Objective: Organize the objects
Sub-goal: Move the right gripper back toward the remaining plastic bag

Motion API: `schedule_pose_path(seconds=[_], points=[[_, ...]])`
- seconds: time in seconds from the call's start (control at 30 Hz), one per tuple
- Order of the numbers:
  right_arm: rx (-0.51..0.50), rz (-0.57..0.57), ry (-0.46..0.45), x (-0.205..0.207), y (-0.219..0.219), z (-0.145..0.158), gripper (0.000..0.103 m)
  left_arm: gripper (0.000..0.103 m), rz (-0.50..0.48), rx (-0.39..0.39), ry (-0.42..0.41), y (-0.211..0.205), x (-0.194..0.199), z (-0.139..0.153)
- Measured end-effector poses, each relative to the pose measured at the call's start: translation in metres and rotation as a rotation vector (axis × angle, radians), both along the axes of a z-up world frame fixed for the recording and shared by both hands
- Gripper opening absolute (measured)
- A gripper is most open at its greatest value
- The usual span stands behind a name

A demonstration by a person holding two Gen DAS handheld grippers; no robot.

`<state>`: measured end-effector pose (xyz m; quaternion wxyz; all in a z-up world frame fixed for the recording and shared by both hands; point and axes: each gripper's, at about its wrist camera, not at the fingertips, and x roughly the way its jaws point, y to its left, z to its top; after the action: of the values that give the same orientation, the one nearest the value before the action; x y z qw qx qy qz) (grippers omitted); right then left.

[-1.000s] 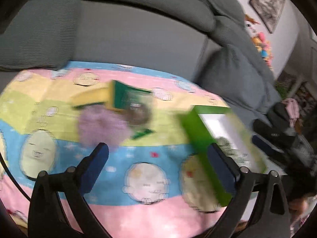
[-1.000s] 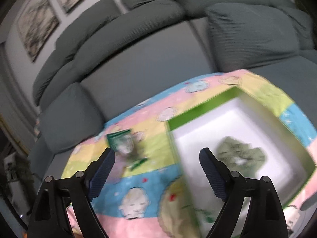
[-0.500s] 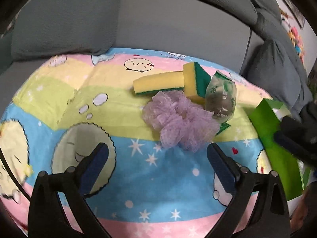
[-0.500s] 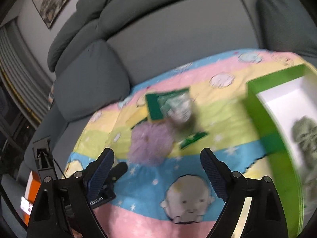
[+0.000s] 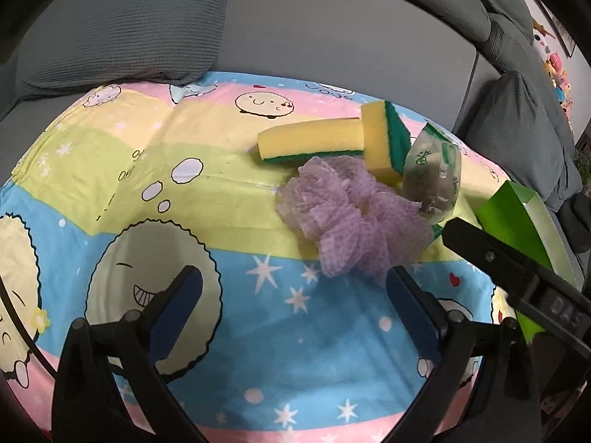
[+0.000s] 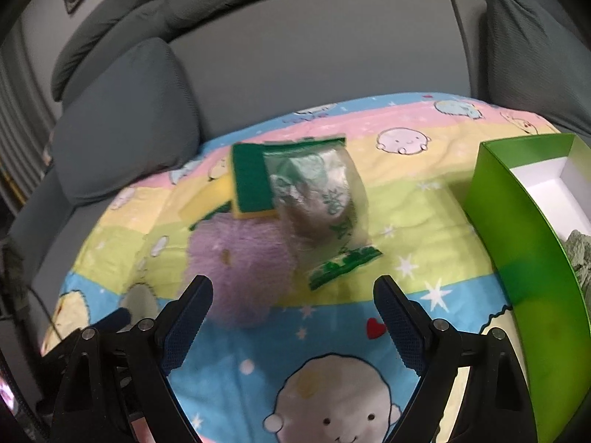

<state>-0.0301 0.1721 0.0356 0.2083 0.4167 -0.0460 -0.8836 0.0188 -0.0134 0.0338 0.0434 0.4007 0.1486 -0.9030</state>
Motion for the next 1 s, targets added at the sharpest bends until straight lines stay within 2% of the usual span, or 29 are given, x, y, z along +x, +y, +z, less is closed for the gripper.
schedule_pose_path(seconds=[0.13,0.33,0.47,0.53,0.73,0.8,0.87,0.9,0.93,1.0], points=[[0.021,-0.014,-0.002,-0.007,-0.003,-0.004,0.090,0.100,0.008,-0.006,-0.029,-0.004,0.001,-0.009],[-0.006,0.015,0.004,-0.006,-0.012,-0.005,0.090,0.100,0.010,0.086,-0.064,-0.016,-0.004,-0.019],[-0.044,-0.015,-0.021,-0.012,-0.015,-0.008,0.090,0.100,0.006,0.034,-0.058,-0.016,-0.006,-0.019],[-0.055,-0.013,-0.026,-0.014,-0.019,-0.010,0.089,0.100,0.004,0.036,-0.038,-0.019,-0.006,-0.016],[0.044,-0.087,-0.014,-0.008,-0.025,-0.016,0.088,0.099,-0.006,0.092,-0.059,-0.030,-0.016,-0.015],[-0.006,-0.104,-0.036,-0.006,-0.016,-0.019,0.088,0.096,-0.033,0.071,-0.120,-0.028,-0.013,-0.013],[-0.012,-0.116,-0.078,-0.006,-0.005,-0.022,0.088,0.097,-0.136,0.083,-0.130,-0.027,-0.005,-0.001],[-0.031,-0.104,-0.094,-0.007,0.000,-0.023,0.088,0.097,-0.150,0.102,-0.109,-0.030,-0.003,0.006],[-0.034,-0.078,-0.107,-0.009,0.003,-0.024,0.088,0.097,-0.112,0.130,-0.080,-0.035,-0.001,0.012],[0.037,-0.065,-0.100,-0.009,0.005,-0.025,0.088,0.096,-0.034,0.192,-0.006,-0.041,0.010,0.019]])
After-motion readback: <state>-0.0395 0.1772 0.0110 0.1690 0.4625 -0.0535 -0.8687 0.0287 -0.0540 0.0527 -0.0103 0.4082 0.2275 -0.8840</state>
